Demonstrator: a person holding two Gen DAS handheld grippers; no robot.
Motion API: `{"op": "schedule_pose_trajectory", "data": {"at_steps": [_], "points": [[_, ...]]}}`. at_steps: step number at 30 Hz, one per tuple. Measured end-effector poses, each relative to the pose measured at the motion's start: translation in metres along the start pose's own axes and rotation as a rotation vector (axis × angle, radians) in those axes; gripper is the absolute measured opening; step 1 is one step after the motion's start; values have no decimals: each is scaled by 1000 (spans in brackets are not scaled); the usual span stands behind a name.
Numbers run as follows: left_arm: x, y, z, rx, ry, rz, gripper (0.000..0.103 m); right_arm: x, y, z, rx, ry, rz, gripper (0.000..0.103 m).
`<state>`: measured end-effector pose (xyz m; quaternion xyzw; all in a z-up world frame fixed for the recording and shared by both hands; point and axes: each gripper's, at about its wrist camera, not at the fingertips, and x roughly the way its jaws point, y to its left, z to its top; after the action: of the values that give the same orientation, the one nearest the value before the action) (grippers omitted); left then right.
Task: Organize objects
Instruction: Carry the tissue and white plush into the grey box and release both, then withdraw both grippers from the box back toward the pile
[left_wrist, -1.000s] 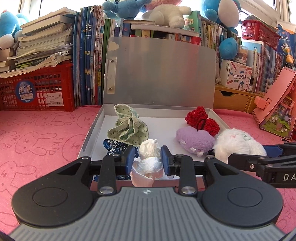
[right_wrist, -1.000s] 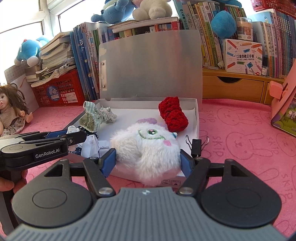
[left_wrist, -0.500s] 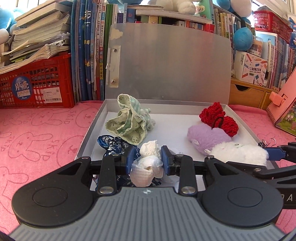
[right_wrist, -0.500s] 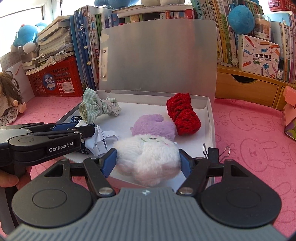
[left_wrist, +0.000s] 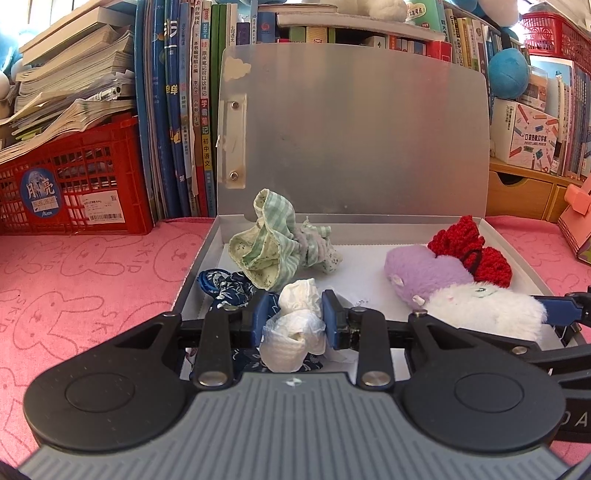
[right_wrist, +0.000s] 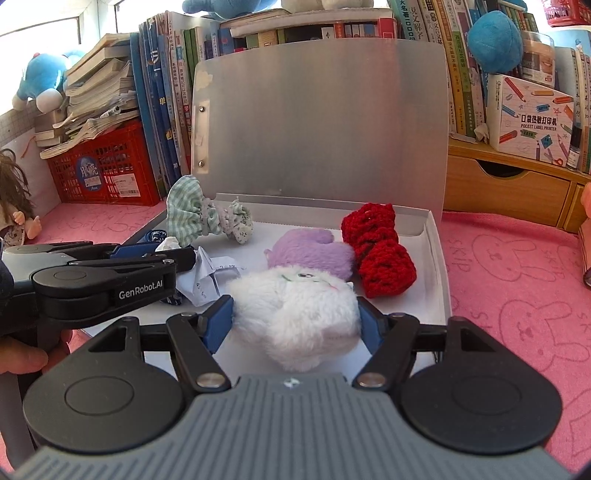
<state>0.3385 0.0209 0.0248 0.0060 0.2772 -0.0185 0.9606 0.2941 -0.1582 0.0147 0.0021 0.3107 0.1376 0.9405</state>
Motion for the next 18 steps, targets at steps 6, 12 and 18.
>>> {"op": "schedule_pose_trajectory", "data": {"at_steps": [6, 12, 18], "points": [[4, 0, 0, 7, -12, 8, 38, 6, -3, 0, 20, 13, 28, 72], [-5, 1, -1, 1, -8, -3, 57, -4, -4, -7, 14, -15, 22, 81], [-31, -7, -5, 48, -40, 27, 76, -32, -9, -6, 18, -61, 6, 85]]}}
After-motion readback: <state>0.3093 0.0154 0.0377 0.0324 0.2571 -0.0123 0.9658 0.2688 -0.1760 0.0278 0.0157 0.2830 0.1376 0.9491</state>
